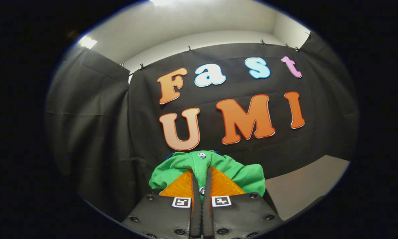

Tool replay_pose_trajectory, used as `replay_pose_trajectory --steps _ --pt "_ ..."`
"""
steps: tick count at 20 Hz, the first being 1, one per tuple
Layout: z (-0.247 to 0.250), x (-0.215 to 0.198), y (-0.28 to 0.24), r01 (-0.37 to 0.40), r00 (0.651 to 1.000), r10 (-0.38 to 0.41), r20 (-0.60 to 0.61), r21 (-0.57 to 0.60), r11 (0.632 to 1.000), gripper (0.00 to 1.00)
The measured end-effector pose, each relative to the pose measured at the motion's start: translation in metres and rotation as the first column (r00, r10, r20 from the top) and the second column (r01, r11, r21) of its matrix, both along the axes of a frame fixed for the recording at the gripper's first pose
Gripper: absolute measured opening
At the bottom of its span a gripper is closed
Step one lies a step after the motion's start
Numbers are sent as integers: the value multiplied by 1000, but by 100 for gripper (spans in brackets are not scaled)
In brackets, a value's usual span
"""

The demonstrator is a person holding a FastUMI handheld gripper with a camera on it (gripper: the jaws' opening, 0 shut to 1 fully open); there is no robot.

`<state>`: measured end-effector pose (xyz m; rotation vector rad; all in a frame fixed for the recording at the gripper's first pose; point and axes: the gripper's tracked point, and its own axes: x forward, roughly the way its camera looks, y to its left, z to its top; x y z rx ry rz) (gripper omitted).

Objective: Put the clothes into the washing machine and then close the washing machine lid.

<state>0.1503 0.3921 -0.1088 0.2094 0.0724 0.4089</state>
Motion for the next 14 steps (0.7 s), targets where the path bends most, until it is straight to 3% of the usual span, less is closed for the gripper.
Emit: replay_pose_trajectory --steps 3,9,14 --pt "-47 8 35 -36 999 35 -39 -9 999 9" --pt "-170 34 69 -37 980 21 -199 -74 997 10" --pt "-283 42 84 -35 924 -19 -383 -133 990 9"
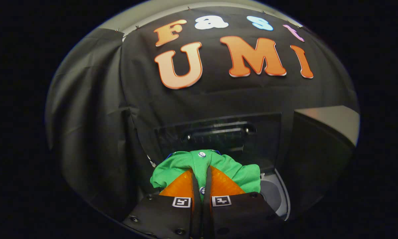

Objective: Put the clothes into the washing machine and then close the washing machine lid.

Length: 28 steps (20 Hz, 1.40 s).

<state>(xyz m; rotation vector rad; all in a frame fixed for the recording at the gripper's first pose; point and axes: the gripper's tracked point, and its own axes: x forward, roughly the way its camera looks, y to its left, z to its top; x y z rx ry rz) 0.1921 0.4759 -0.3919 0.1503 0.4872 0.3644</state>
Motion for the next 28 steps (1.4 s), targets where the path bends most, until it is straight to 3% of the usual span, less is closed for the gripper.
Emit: replay_pose_trajectory --steps 3,8,12,15,17,23,26,28 --pt "-77 -2 -6 37 989 -41 -142 -29 999 10" --pt "-156 4 -13 -13 970 -27 -243 -161 987 10" --pt "-218 -2 -25 26 903 -101 -417 -183 983 10" --pt "-233 -4 -33 61 854 -149 -498 -188 980 10" --pt "-239 -8 -35 39 830 -151 -537 -215 976 10" --pt "-238 -14 -34 -4 820 -128 -557 -230 973 10" --pt "-239 -17 -39 -11 807 -151 -571 -271 963 28" --pt "-232 -12 -38 -27 826 -140 -546 -286 958 40"
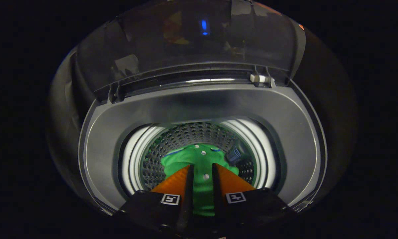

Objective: Put the clothes into the washing machine and then close the washing machine lid.

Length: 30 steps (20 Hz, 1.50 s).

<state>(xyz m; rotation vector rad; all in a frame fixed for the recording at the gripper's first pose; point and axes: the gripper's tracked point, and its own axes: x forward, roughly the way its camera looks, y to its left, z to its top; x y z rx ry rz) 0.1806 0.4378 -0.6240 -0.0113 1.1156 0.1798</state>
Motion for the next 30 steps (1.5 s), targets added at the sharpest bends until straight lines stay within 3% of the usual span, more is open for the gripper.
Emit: replay_pose_trajectory --steps 3,8,14,17,23,27,30 --pt "9 -9 8 -53 998 53 -22 14 999 62" --pt "9 -11 7 -52 999 52 -12 11 999 97" --pt "32 -17 10 -38 997 35 67 41 998 97" --pt "71 -11 18 -52 984 37 177 80 995 97" --pt "208 35 13 -97 892 39 451 106 990 96" --pt "305 69 16 -127 831 16 556 161 979 96" --pt "345 106 2 -132 795 3 607 167 977 96"
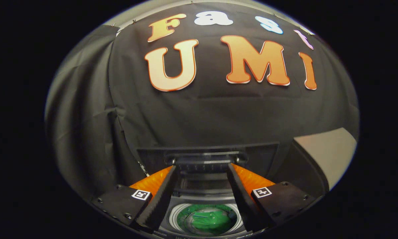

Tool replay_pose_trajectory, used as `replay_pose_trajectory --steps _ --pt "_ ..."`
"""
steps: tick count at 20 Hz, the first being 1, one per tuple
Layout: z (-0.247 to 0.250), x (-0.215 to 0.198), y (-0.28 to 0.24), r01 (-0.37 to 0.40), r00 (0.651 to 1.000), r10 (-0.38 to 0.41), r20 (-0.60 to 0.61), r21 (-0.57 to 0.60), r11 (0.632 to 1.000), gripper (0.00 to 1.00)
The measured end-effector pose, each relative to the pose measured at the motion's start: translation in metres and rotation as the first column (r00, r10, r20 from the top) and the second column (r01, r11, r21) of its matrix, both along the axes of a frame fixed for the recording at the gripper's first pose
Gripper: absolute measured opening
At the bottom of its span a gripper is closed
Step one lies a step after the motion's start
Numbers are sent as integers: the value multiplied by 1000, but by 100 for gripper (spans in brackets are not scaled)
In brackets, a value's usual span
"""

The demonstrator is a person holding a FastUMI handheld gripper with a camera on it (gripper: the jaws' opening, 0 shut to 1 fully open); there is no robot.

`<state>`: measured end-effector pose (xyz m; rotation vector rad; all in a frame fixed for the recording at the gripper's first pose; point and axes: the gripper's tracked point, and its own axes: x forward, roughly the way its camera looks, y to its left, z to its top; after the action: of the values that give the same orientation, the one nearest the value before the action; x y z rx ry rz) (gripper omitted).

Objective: Put the clothes into the washing machine and then close the washing machine lid.

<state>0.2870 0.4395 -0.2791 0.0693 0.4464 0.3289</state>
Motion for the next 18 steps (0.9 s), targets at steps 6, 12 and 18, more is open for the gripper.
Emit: replay_pose_trajectory --steps 6,12,18 --pt "3 70 -24 55 998 -55 9 -24 998 96" --pt "-4 119 -37 88 996 -87 17 -64 994 96" --pt "-24 145 -38 84 996 -86 -9 -99 992 96"
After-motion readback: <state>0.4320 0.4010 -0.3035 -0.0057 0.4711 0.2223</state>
